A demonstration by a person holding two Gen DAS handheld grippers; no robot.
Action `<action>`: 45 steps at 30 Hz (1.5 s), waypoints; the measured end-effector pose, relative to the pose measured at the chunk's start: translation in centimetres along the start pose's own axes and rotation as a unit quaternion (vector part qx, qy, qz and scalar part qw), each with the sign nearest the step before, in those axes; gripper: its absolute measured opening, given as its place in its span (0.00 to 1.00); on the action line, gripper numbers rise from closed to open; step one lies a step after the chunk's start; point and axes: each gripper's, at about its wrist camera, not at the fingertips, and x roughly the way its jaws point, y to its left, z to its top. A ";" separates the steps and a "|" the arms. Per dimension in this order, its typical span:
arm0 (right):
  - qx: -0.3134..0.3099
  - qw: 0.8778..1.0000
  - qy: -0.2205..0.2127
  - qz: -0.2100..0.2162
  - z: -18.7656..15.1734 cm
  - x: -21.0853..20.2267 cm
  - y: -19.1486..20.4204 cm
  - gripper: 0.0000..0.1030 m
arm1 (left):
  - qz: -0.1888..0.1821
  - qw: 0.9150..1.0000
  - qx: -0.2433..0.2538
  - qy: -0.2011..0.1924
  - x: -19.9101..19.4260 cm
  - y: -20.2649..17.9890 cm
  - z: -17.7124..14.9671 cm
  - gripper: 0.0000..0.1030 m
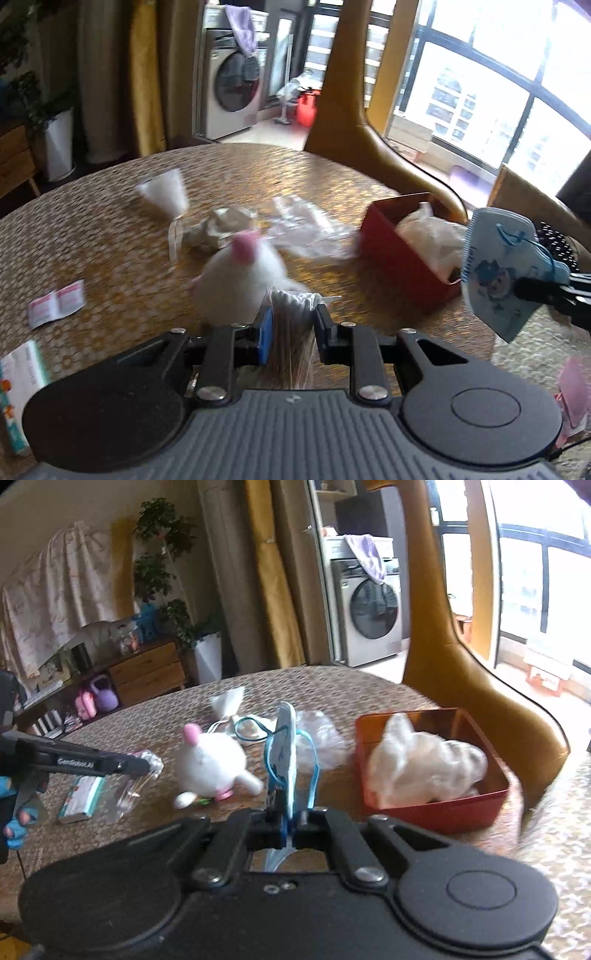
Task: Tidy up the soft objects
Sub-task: 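Carry the cotton swabs and blue mask in both grippers over the red box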
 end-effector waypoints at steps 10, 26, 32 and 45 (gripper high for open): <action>0.020 0.999 -0.017 -0.038 1.3 -1.2 -6.0 0.02 | -0.039 0.998 0.044 0.000 2.7 -8.1 2.8 0.23; 0.043 0.995 -0.004 -0.087 2.4 2.7 -14.3 0.02 | -0.070 0.993 0.097 0.013 10.2 -18.0 7.2 0.23; 0.029 0.994 0.007 -0.110 2.8 4.8 -16.1 0.02 | -0.068 0.993 0.093 0.021 13.2 -19.2 8.5 0.23; -0.050 0.988 0.032 -0.146 3.3 9.1 -16.1 0.02 | -0.054 0.996 0.067 0.033 18.8 -19.8 9.9 0.23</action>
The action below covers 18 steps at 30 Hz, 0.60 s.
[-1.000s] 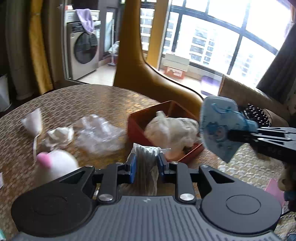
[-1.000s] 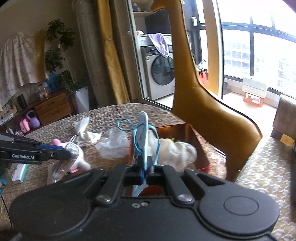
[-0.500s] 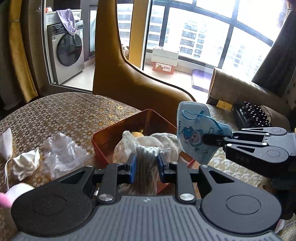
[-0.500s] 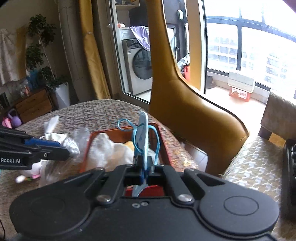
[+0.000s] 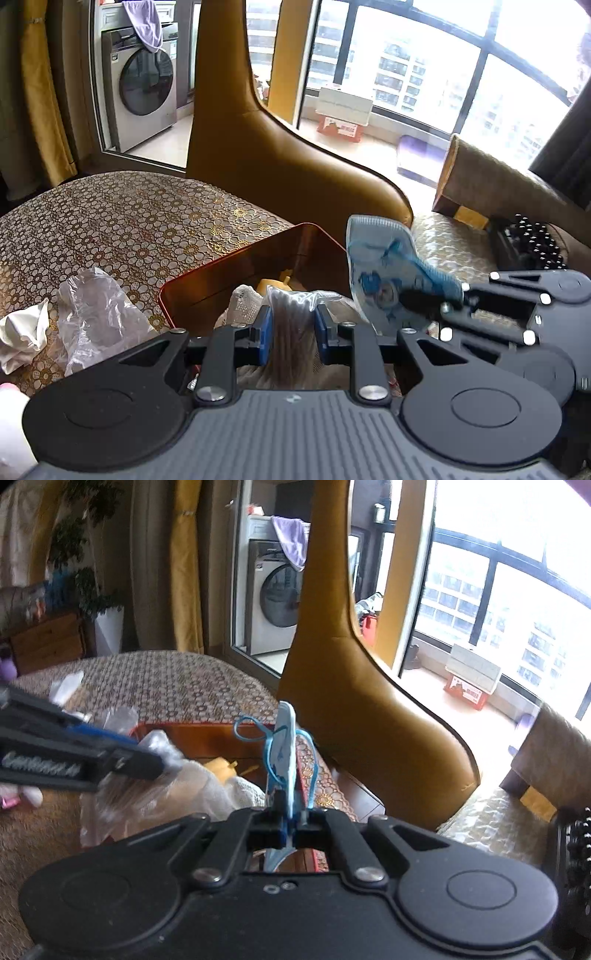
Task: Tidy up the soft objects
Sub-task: 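Carry the cotton swabs and blue mask in both grippers over the red box, then open both grippers to drop the swabs and mask into the box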
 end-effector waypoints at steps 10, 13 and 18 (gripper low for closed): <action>-0.053 0.998 0.016 -0.002 -0.9 1.7 2.5 0.02 | 0.000 1.000 -0.011 0.013 2.7 0.8 0.1 0.23; -0.066 0.998 0.018 -0.002 -1.1 1.9 3.3 0.02 | 0.000 1.000 -0.010 0.023 3.5 0.8 -0.1 0.23; -0.088 0.996 0.020 0.005 -1.6 1.8 4.6 0.05 | -0.002 1.000 -0.009 0.028 4.2 0.9 -0.4 0.23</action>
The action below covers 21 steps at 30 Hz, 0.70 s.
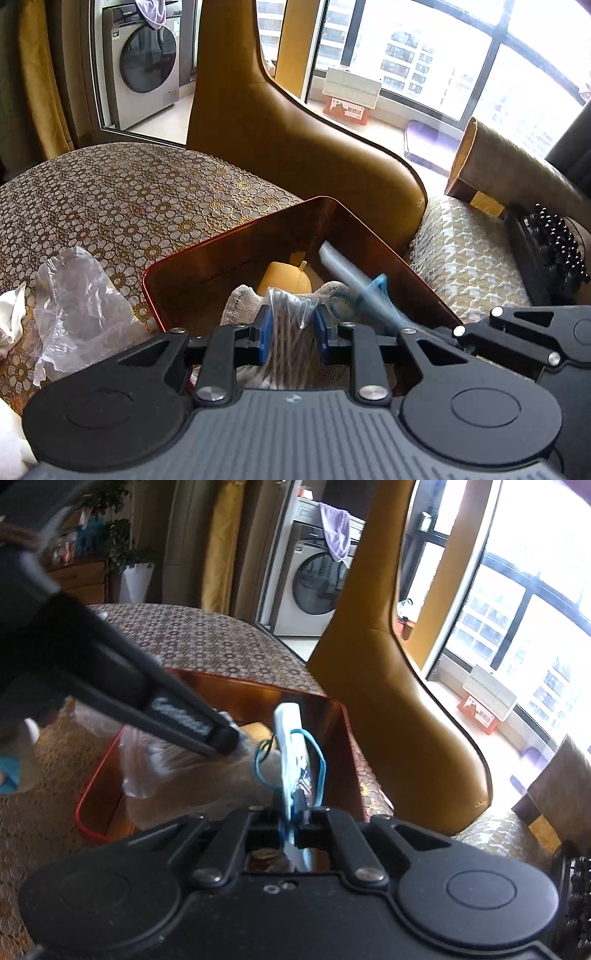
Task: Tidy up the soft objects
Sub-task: 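Open both grippers to drop the swabs and mask into the box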
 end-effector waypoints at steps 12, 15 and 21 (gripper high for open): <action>0.007 0.999 -0.001 0.042 -0.4 -1.0 0.8 0.25 | -0.011 1.000 0.007 -0.005 -0.7 -0.1 -0.8 0.35; 0.018 0.998 -0.002 0.054 -0.6 -1.2 0.3 0.32 | -0.012 1.000 0.004 -0.009 -1.1 0.0 -1.0 0.65; 0.045 0.996 -0.007 0.070 -0.9 -2.0 -0.4 0.42 | -0.017 1.000 0.001 -0.013 -2.3 0.2 -1.4 0.65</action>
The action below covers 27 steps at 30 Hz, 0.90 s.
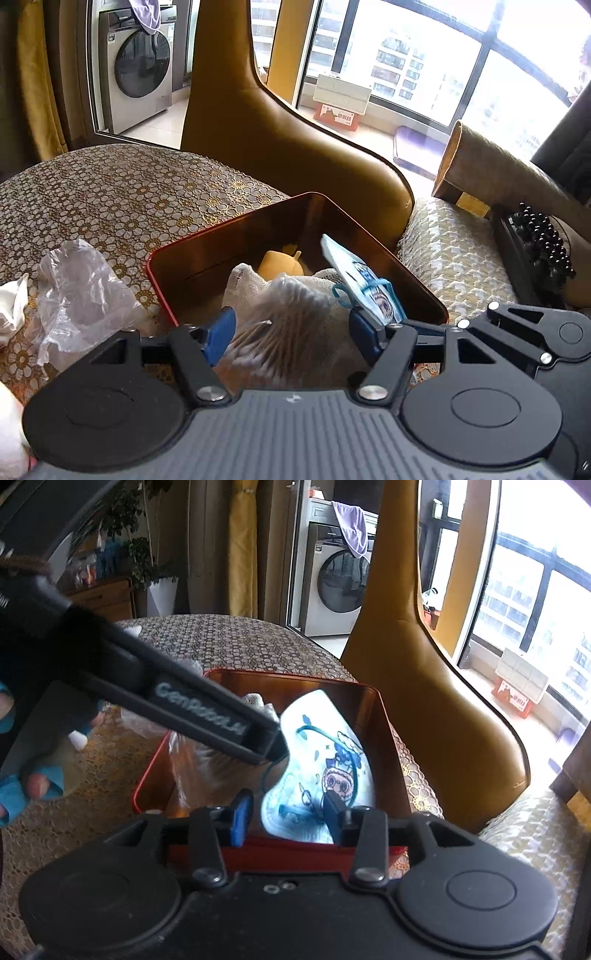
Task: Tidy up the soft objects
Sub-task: 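Open both grippers to drop the swabs and mask into the box, then move both open grippers back over the remaining items on the table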
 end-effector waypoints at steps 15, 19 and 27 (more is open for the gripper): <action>0.041 0.999 -0.026 0.020 -0.1 -4.2 -0.2 0.65 | -0.003 0.999 0.000 -0.040 -6.5 0.4 -1.6 0.66; 0.048 0.998 -0.034 0.026 -0.2 -4.9 0.2 0.70 | -0.005 0.999 0.000 -0.051 -8.6 0.6 -2.1 0.66; 0.072 0.995 -0.058 0.041 0.0 -7.6 1.2 0.76 | 0.000 0.997 -0.003 -0.076 -13.3 1.4 -3.3 0.66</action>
